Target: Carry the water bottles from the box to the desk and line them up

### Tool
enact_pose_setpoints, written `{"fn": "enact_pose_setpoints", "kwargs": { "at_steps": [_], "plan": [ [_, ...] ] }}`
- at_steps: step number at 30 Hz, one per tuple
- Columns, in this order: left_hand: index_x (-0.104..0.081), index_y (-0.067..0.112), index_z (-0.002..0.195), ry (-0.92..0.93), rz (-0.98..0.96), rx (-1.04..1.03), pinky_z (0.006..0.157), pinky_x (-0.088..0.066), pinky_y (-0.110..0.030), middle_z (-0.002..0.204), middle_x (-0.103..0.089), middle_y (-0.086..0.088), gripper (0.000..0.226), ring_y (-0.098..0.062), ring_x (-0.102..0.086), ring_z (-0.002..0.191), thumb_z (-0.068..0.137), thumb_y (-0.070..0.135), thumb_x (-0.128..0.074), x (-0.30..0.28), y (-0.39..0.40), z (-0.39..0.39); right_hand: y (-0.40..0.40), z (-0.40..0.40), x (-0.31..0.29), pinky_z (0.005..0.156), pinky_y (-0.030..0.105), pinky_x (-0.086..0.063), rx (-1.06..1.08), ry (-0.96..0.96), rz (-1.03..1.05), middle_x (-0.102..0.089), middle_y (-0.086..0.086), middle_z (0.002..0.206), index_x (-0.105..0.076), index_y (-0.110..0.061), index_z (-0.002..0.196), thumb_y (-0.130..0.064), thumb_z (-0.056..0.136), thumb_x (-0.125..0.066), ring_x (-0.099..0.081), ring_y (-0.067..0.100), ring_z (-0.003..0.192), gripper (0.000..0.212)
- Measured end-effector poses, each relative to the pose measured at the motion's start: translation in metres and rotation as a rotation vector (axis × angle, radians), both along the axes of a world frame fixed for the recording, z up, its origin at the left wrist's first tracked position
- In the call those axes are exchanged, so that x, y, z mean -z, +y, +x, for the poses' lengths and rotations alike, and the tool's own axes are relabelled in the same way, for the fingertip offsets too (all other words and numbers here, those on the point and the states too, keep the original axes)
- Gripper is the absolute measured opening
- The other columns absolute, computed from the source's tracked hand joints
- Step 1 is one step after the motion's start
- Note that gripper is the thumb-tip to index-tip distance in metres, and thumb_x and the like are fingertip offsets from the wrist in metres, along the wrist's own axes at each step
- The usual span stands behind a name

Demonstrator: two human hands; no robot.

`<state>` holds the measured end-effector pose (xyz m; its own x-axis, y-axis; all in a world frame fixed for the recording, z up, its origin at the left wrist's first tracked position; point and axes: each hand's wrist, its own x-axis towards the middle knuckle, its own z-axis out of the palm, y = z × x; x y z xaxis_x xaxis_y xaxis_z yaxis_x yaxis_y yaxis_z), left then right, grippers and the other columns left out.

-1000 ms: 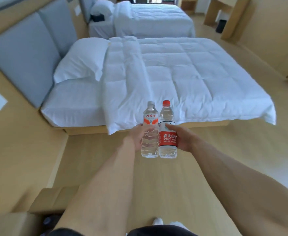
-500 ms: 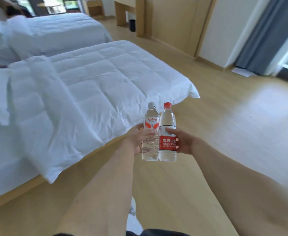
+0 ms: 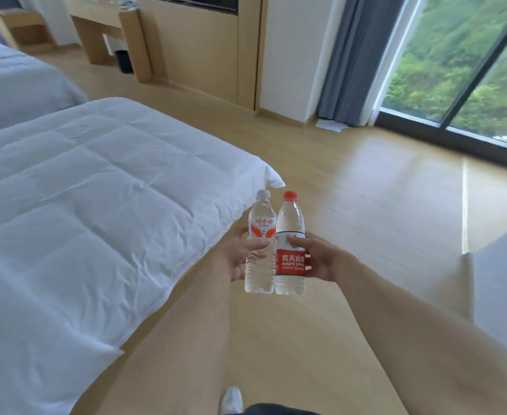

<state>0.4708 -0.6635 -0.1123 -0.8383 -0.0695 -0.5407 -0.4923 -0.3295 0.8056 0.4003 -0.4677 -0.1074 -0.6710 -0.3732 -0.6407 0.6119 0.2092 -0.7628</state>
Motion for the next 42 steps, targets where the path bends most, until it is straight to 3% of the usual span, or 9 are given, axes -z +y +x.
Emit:
{"fn": "enact_pose_setpoints", "kwargs": {
  "at_steps": [4,9,14,28,42],
  "plan": [
    [-0.053,0.029,0.130,-0.011,-0.065,0.122,0.082,-0.058,-0.060,0.116,-0.070,-0.009,0.059,-0.031,-0.071,0.099,0.081,0.018,-0.083,-0.004,-0.003,-0.045,0.002,-0.028,-0.001,0.077,0.046,-0.061,0.088,0.008,-0.021,-0.070,0.012,0.114,-0.063,-0.025,0.122,-0.025,0.090,-0.073,-0.070,0.030,0.097,0.033],
    [-0.048,0.033,0.140,0.003,-0.078,0.220,0.092,-0.052,-0.067,0.123,-0.068,-0.008,0.069,-0.034,-0.067,0.110,0.082,0.020,-0.083,-0.003,0.009,-0.101,0.019,-0.067,0.003,0.080,0.047,-0.060,0.184,0.010,-0.021,-0.070,0.012,0.112,-0.063,-0.022,0.124,-0.024,0.090,-0.073,-0.070,0.030,0.096,0.036],
    [-0.050,0.026,0.141,-0.018,-0.107,0.292,0.088,-0.055,-0.064,0.119,-0.071,-0.012,0.068,-0.033,-0.068,0.107,0.081,0.021,-0.082,0.002,0.033,-0.164,0.045,-0.117,0.013,0.094,0.053,-0.056,0.244,-0.001,-0.015,-0.068,0.013,0.118,-0.060,-0.022,0.126,-0.026,0.090,-0.074,-0.068,0.033,0.106,0.039],
    [-0.052,0.026,0.136,-0.023,-0.125,0.260,0.085,-0.053,-0.069,0.114,-0.072,-0.011,0.064,-0.035,-0.069,0.105,0.080,0.019,-0.083,-0.007,0.117,-0.405,0.129,-0.351,0.005,0.081,0.046,-0.059,0.249,-0.001,-0.023,-0.072,0.010,0.110,-0.061,-0.026,0.123,-0.029,0.087,-0.077,-0.070,0.028,0.096,0.039],
    [-0.058,0.028,0.130,0.020,-0.096,0.279,0.071,-0.060,-0.056,0.106,-0.076,-0.008,0.062,-0.029,-0.072,0.092,0.075,0.019,-0.086,-0.010,0.112,-0.599,0.129,-0.546,0.004,0.073,0.043,-0.060,0.255,0.063,0.000,-0.076,0.009,0.101,-0.065,-0.022,0.117,-0.028,0.085,-0.079,-0.073,0.026,0.088,0.036]
  ]
}}
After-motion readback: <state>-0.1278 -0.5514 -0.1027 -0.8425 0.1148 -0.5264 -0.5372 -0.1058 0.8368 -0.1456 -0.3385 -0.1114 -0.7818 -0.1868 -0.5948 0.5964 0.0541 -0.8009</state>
